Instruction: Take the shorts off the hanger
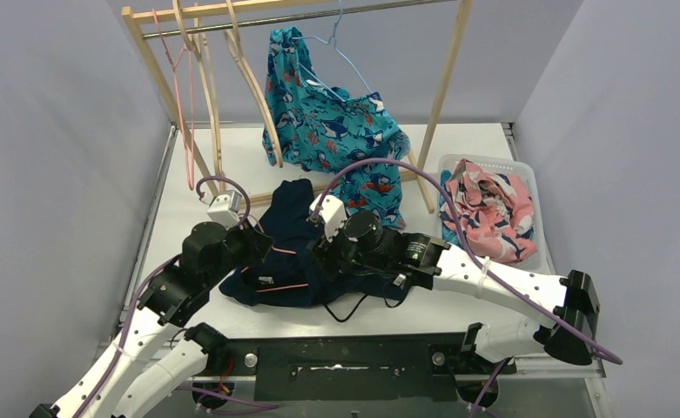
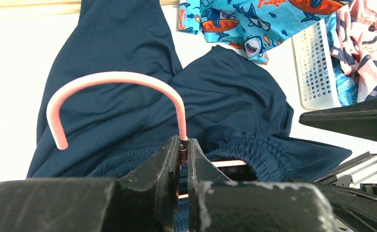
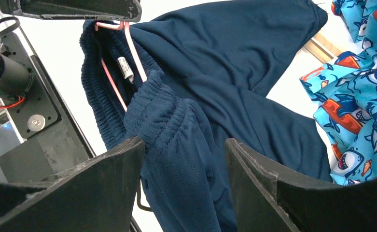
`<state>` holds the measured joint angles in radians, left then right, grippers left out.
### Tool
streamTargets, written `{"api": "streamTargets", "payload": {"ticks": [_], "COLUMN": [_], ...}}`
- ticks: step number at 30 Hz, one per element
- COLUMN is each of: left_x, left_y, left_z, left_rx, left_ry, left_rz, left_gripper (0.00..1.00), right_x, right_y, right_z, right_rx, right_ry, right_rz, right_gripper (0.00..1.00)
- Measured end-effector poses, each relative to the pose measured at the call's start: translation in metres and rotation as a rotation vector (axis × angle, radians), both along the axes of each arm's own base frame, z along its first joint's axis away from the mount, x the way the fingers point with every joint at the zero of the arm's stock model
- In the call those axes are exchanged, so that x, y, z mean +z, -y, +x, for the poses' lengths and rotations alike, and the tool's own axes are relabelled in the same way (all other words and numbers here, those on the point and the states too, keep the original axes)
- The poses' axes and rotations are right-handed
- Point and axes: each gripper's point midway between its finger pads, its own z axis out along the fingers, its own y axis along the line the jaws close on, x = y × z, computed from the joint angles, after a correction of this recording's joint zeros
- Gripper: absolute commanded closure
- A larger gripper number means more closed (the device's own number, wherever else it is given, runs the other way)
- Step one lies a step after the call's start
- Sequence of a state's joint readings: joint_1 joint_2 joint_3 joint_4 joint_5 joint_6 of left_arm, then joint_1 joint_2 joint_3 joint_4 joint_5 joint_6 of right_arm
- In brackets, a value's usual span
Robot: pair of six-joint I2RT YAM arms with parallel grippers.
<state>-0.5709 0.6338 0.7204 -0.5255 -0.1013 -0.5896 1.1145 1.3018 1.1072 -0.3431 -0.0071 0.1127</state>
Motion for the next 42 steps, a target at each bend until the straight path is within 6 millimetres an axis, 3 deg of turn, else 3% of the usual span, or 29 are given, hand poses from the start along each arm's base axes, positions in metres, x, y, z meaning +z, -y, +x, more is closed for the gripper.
{"api": "streamTargets", "payload": {"ticks": [5, 9, 14, 19, 26, 32, 38, 42], "left_x": [-0.002, -0.003, -0.005, -0.002, 0.004, 0.006, 0.008, 0.01], "left_y": [-0.001, -0.001, -0.003, -0.006, -0.016, -0.017, -0.016, -0.015], "left_z": [-0.002, -0.003, -0.003, -0.004, -0.005, -0.005, -0.005, -0.005], "left_rx": [0.0, -0.002, 0.005, 0.017, 0.067, 0.086, 0.095, 0.098], "left_ry": [-0.011, -0.014, -0.021, -0.006, 0.014, 0.017, 0.015, 0.018], "left_rz": [0.008, 0.011, 0.019, 0.017, 0.008, -0.009, -0.033, -0.049], "left_gripper": [1.0, 1.0, 1.0, 1.0, 1.0, 1.0, 1.0, 1.0], "right_x": [0.001, -0.008, -0.016, -0.012, -0.003, 0.008, 0.004, -0.003], "right_y": [-0.012, -0.03, -0.03, -0.024, 0.025, 0.069, 0.12, 0.134], "right_z": [0.001, -0.004, -0.001, 0.007, 0.029, 0.031, 0.039, 0.034], "right_rx": [0.01, 0.073, 0.048, -0.006, -0.166, -0.273, -0.431, -0.447], "right_ry": [-0.004, -0.036, -0.048, -0.048, -0.029, -0.008, -0.006, -0.011], "right_rz": [0.012, 0.024, 0.024, 0.062, 0.1, 0.142, 0.131, 0.129], "right_gripper": [0.42, 0.6, 0.85, 0.97, 1.0, 1.0, 1.0, 0.99]}}
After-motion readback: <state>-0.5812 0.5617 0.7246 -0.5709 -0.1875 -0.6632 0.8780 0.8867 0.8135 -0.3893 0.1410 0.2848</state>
